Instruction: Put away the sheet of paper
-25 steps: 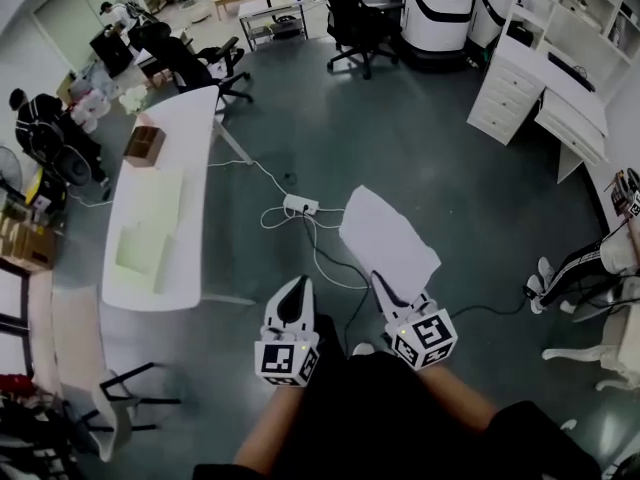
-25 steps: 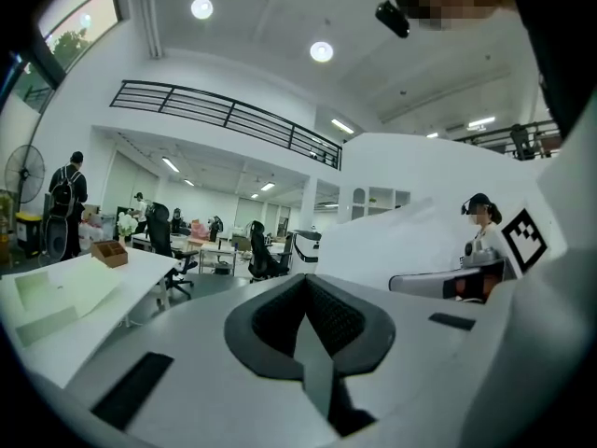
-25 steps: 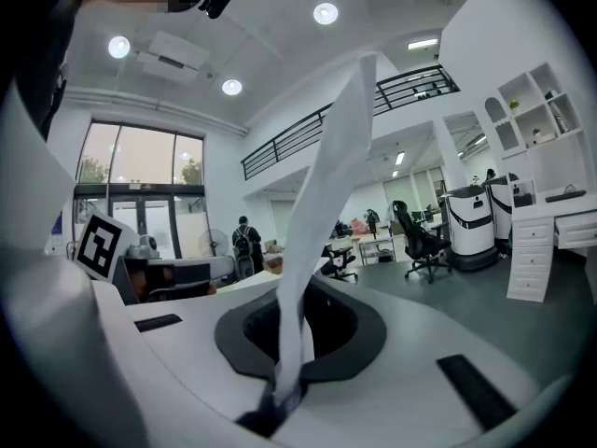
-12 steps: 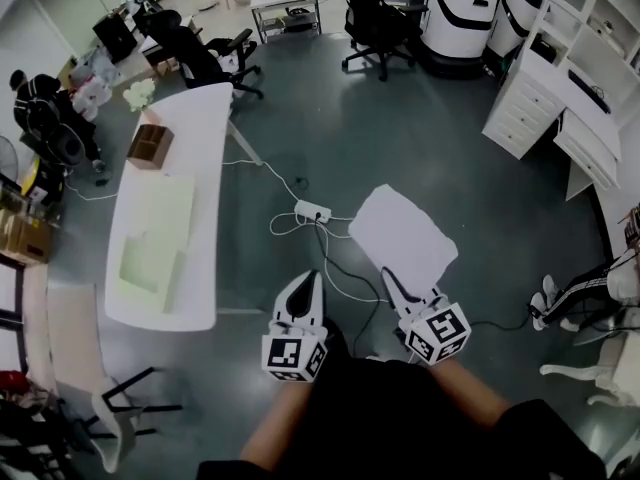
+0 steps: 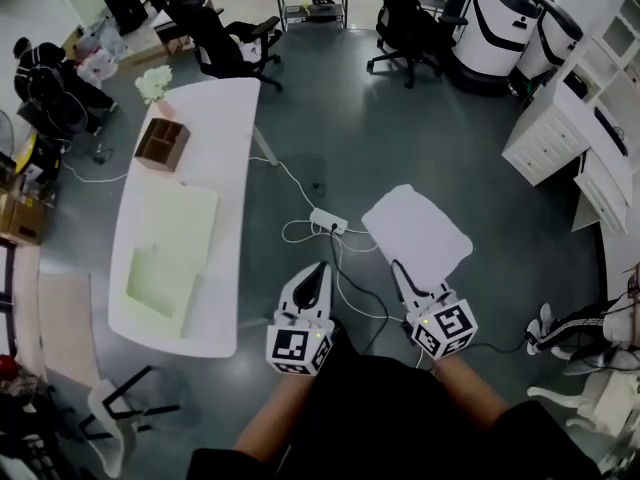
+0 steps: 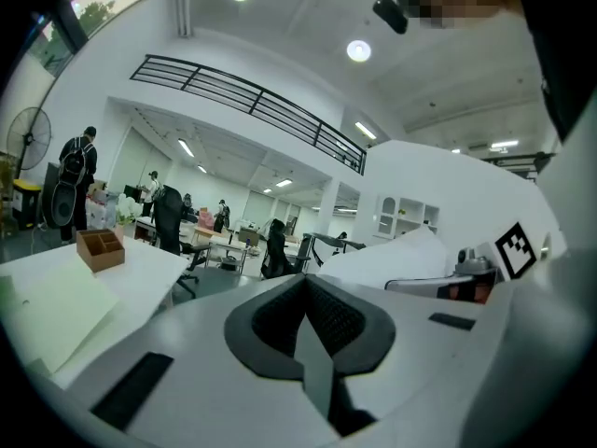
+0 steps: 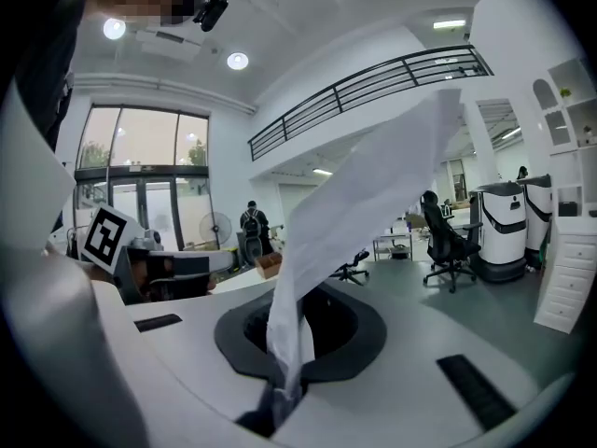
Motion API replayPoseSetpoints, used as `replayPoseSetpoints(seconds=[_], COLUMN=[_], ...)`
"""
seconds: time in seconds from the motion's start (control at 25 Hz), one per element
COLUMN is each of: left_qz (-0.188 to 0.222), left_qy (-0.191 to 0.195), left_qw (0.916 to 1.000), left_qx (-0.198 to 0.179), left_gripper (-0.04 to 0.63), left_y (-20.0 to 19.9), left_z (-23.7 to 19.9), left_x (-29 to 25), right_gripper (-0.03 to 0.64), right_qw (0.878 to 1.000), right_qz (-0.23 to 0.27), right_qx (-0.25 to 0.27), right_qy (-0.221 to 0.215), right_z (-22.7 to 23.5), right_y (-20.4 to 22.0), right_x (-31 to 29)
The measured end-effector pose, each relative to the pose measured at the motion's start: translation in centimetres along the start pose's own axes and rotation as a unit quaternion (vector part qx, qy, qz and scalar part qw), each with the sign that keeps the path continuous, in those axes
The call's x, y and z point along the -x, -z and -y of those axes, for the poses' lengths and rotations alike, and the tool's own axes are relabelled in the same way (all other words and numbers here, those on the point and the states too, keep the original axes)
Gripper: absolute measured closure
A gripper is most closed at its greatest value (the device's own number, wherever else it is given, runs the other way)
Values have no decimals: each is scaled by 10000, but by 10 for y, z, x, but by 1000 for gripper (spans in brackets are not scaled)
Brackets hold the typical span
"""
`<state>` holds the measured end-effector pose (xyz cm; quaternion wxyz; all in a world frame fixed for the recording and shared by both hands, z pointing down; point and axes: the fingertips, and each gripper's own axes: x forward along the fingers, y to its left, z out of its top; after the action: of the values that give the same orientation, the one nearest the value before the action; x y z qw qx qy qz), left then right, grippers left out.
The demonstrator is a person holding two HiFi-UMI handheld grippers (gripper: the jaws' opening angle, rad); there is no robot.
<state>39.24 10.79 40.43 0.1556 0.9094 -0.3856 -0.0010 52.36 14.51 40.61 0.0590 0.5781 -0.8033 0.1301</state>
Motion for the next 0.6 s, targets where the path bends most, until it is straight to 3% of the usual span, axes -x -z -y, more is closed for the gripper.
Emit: replayPoseSetpoints(seconds=[0.36, 0.6], left_qz=[65, 142], left_qy=[-144, -393], left_qw=[9998, 9989], left_qx=[127, 203], left_gripper=[592, 592], left_y=[-31, -43], left_z=[-104, -165], left_x=[-22, -17], right_gripper=[620, 620], right_qw=[9995, 9975], right_qz=[-213, -357], right_qx=[179, 269], right_qy=[-179, -555], right_z=[-28, -61], right_y=[-30, -36], right_x=[-116, -178])
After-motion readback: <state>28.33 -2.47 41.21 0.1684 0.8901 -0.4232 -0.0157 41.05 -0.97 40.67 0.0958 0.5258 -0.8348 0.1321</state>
